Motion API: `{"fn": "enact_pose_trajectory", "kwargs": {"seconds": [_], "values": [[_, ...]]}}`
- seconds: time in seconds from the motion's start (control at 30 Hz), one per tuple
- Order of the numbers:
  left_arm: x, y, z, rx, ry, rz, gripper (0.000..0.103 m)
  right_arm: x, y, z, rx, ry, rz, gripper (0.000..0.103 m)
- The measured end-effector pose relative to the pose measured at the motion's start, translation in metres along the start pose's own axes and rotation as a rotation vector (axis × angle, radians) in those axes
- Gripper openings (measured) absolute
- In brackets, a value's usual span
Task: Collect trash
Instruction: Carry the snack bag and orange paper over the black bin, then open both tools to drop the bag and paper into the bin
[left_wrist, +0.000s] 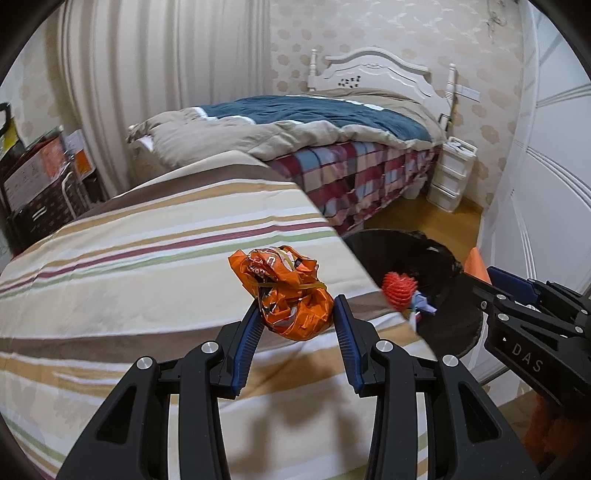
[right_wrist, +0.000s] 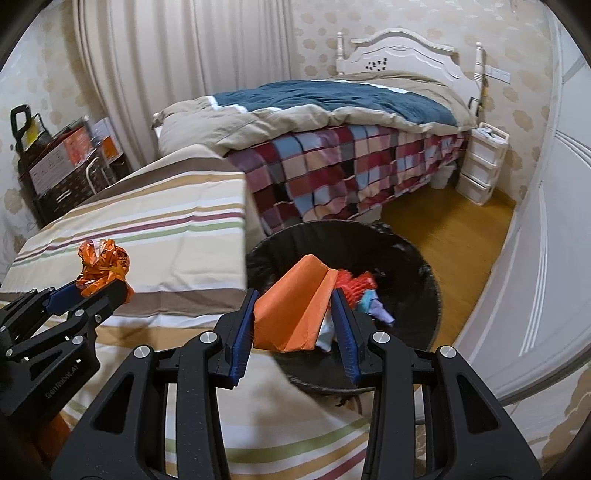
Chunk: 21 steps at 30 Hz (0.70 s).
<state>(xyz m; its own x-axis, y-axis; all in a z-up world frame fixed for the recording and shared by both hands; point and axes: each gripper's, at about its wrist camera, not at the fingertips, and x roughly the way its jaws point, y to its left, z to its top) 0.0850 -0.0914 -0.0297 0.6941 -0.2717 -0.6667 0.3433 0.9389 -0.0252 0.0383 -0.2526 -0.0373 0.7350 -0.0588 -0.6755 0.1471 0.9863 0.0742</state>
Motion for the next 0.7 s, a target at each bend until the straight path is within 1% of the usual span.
{"fn": "enact_pose_trajectory", "kwargs": {"seconds": [0.17, 0.4, 0.7], "values": [[0.015, -0.018, 0.010, 0.029, 0.005, -0.026, 0.041, 0.005, -0.018, 0.006, 0.022, -0.010, -0.028, 0.039], [0.043, -0.045, 0.026, 0.066, 0.004, -0.049, 0.041, 0.018, -0.041, 0.014, 0.050, -0.001, -0.053, 0.039], [0.073, -0.066, 0.036, 0.097, 0.027, -0.052, 0.041, 0.040, -0.058, 0.021, 0.078, 0.021, -0.063, 0.039]]}}
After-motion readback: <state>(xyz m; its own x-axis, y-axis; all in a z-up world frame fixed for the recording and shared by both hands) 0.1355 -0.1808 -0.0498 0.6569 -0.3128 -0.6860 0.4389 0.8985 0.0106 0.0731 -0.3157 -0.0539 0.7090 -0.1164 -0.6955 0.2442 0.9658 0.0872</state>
